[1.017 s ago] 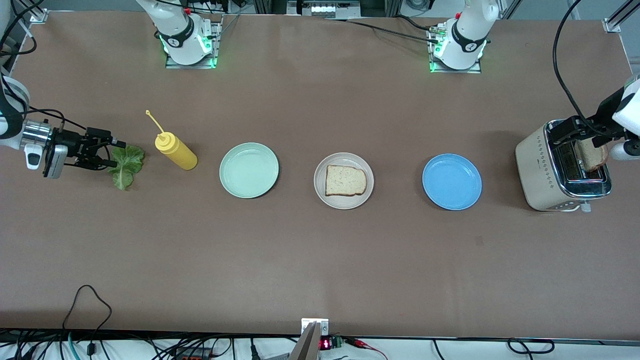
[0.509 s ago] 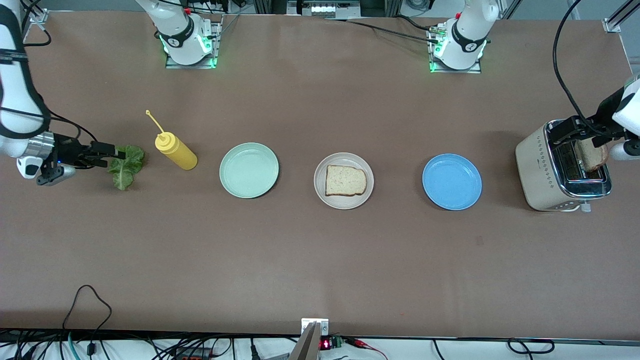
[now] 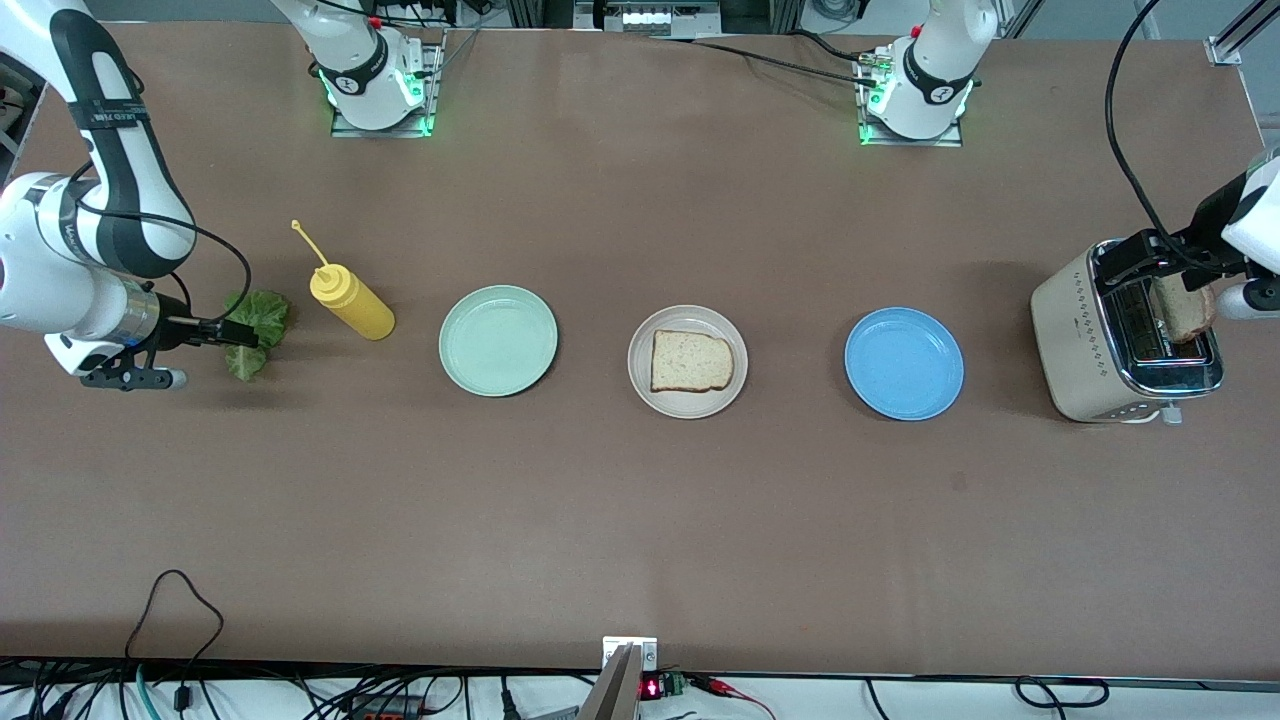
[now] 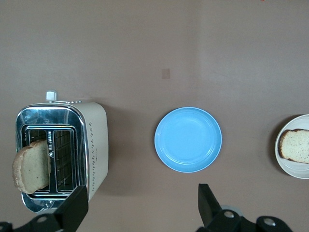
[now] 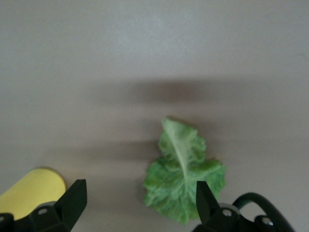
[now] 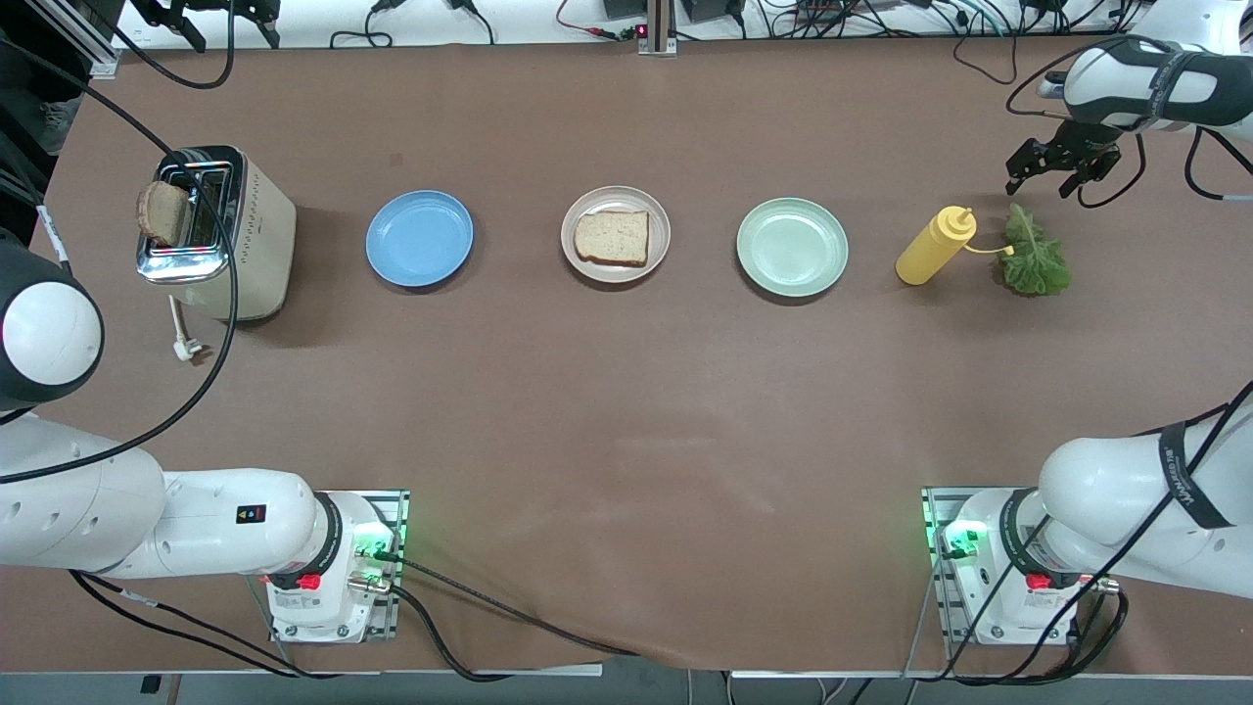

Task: Make sandwich in beige plate with both arms
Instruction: 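Grasp the lettuce leaf with the right gripper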

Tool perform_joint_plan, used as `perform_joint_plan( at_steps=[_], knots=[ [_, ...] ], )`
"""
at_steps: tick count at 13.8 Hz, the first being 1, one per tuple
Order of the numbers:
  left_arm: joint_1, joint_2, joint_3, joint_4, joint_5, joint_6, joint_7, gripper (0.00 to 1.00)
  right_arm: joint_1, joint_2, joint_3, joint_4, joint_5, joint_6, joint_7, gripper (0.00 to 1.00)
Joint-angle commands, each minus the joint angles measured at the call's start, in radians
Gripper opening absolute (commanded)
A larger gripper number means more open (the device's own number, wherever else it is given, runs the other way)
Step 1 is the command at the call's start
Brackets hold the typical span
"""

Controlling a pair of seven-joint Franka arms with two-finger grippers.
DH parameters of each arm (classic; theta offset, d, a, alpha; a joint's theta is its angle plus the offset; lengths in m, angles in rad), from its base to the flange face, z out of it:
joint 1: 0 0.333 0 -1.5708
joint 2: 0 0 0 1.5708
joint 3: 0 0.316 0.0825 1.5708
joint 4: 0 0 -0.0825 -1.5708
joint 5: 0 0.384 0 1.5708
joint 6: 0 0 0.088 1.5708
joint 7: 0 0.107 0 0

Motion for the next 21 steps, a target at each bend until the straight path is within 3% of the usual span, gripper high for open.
perform_joint_plan(
  at_steps=[1,3,12,13,18,19,21],
  knots=[
    [0.003,-0.008,0.001,-0.001,-0.019,-0.013,-0.001,1.00,-0.025,0.034,0.003,-0.003,-0.080,0.106,0.014,1.00],
    [0.003,-0.008,0.001,-0.001,-0.019,-0.013,-0.001,1.00,-0.042,0.063,0.001,-0.006,-0.117,0.146,0.020,1.00],
    [0.003,-0.008,0.004,-0.001,-0.019,-0.013,-0.002,1.00,-0.070,0.180,0.000,-0.006,-0.137,0.209,0.005,1.00],
    [0.003,-0.008,0.004,-0.001,-0.019,-0.013,-0.002,1.00,-0.070,0.180,0.000,-0.006,-0.137,0.209,0.005,0.93],
    [0.003,-0.008,0.004,-0.001,-0.019,-0.013,-0.002,1.00,-0.070,0.183,0.000,-0.006,-0.145,0.206,-0.053,0.16],
    [0.003,-0.007,0.006,-0.001,-0.019,-0.013,-0.002,1.00,-0.074,0.183,0.000,-0.005,-0.146,0.208,-0.091,0.05],
    [0.003,-0.007,0.009,-0.001,-0.019,-0.013,-0.001,1.00,-0.077,0.175,0.000,-0.002,-0.146,0.208,-0.169,0.00]
  ],
)
